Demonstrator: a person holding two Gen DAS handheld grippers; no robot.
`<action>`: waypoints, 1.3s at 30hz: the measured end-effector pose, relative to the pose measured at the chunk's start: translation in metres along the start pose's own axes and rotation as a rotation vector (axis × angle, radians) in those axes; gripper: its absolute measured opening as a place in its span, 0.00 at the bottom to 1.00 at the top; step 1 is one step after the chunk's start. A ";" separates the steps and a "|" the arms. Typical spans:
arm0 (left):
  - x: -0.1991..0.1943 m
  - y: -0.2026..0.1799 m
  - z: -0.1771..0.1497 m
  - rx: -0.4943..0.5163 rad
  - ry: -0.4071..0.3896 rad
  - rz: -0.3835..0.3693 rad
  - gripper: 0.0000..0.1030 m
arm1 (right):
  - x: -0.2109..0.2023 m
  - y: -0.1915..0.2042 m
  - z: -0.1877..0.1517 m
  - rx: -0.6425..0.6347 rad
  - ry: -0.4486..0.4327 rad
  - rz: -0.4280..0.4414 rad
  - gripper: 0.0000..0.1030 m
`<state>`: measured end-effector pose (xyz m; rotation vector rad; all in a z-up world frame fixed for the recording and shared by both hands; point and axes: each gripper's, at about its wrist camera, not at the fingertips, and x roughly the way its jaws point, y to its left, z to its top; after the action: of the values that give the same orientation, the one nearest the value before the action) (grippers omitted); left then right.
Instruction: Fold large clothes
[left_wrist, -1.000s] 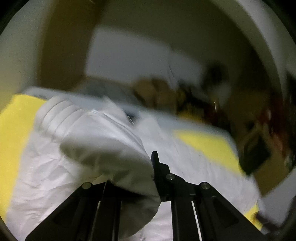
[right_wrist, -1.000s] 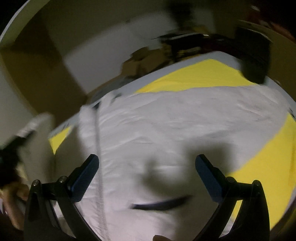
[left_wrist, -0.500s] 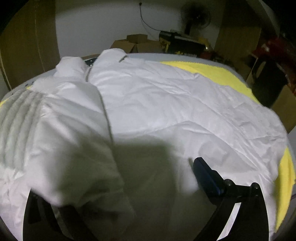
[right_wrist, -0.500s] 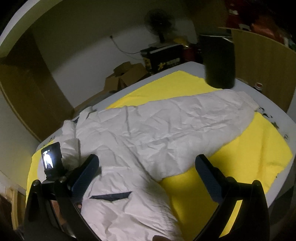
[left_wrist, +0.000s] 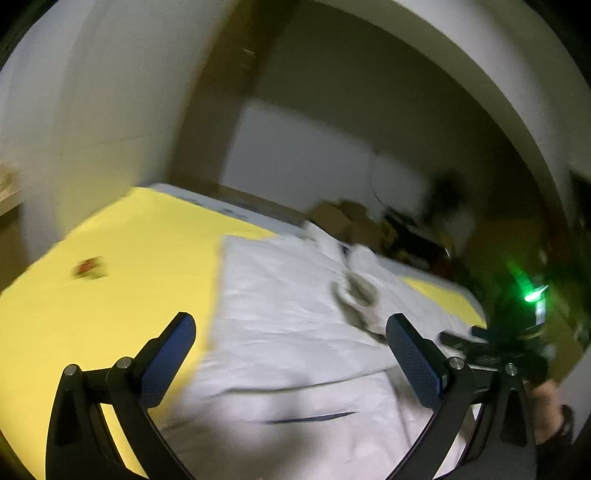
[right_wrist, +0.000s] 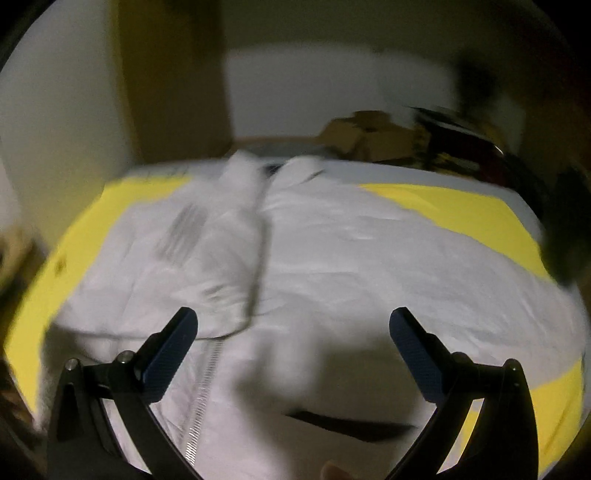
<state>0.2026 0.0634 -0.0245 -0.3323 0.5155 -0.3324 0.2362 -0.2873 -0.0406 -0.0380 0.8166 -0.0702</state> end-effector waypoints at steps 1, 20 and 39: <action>-0.007 0.012 0.000 -0.019 -0.015 0.015 1.00 | 0.010 0.019 0.005 -0.056 0.002 -0.006 1.00; -0.046 0.051 -0.009 -0.089 -0.006 0.062 1.00 | 0.067 -0.004 0.046 0.147 0.060 0.138 0.16; 0.036 -0.071 -0.001 0.097 0.189 -0.109 1.00 | 0.097 -0.111 -0.016 0.486 0.164 0.233 0.45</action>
<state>0.2156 -0.0141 -0.0123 -0.2360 0.6656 -0.4962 0.2856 -0.4051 -0.1149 0.5270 0.9438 -0.0503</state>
